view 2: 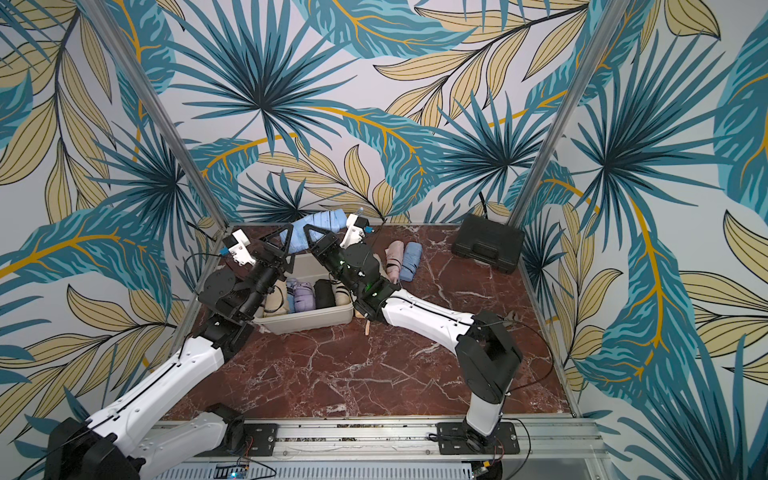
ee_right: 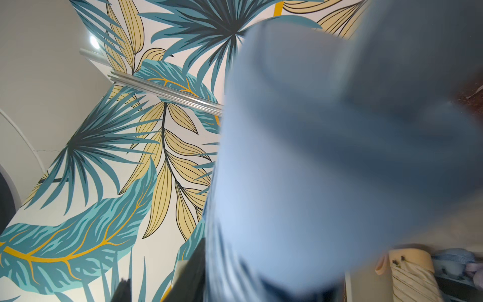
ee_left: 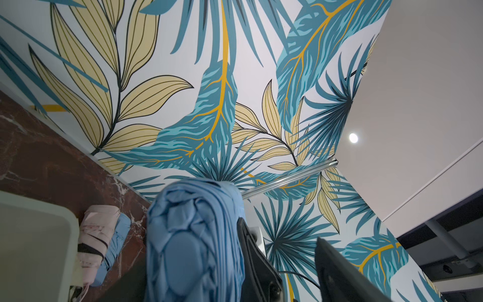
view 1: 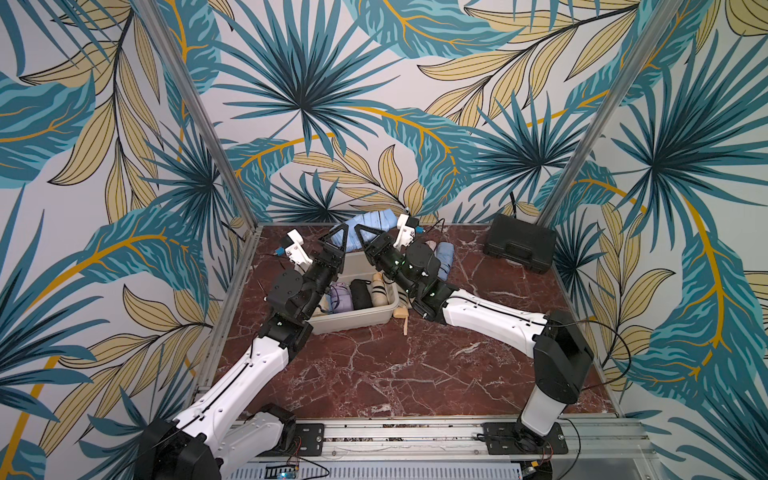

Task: Put the umbrella into the storage box
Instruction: Pick up the umbrella from the center of the board, then place the umbrella in the storage box.

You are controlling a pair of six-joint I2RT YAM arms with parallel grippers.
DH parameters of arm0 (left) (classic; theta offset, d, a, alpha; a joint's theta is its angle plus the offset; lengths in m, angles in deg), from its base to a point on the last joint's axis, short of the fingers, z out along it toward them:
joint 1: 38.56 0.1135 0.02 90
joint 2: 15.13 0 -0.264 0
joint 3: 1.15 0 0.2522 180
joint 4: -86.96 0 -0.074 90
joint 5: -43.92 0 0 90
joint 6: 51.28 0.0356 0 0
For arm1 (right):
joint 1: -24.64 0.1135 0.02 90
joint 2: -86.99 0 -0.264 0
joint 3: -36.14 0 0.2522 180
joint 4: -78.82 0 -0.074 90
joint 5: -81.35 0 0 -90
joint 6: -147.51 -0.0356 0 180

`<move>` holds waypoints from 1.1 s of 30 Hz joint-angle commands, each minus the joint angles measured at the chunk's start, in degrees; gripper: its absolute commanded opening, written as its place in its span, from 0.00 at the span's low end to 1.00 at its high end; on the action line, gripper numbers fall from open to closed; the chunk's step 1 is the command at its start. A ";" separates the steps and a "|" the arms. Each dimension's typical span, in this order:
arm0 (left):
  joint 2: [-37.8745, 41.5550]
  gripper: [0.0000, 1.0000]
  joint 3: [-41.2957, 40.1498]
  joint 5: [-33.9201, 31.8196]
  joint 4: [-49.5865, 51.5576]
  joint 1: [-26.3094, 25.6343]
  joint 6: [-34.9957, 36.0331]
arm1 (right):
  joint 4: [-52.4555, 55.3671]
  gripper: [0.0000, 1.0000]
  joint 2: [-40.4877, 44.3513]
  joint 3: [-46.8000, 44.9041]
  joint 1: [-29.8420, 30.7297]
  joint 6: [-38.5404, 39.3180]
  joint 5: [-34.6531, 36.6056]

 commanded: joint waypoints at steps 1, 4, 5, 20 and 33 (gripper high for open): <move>3.84 0.90 0.02 0.79 9.23 -0.06 3.75 | 3.31 0.35 2.38 2.00 -1.15 7.52 2.50; 6.47 0.88 2.70 0.88 23.74 -0.02 9.97 | 15.46 0.35 4.18 4.57 -1.23 15.73 1.13; 7.03 0.87 3.88 1.09 27.75 -0.02 12.62 | 19.01 0.35 4.62 5.74 -2.99 18.02 1.08; 9.90 0.83 10.09 2.81 62.60 15.35 28.00 | 68.38 0.36 -7.16 30.54 -4.24 44.33 -14.24; 1.76 0.78 10.75 6.82 66.34 22.87 40.62 | 75.28 0.35 -25.05 46.03 -4.00 40.02 -25.66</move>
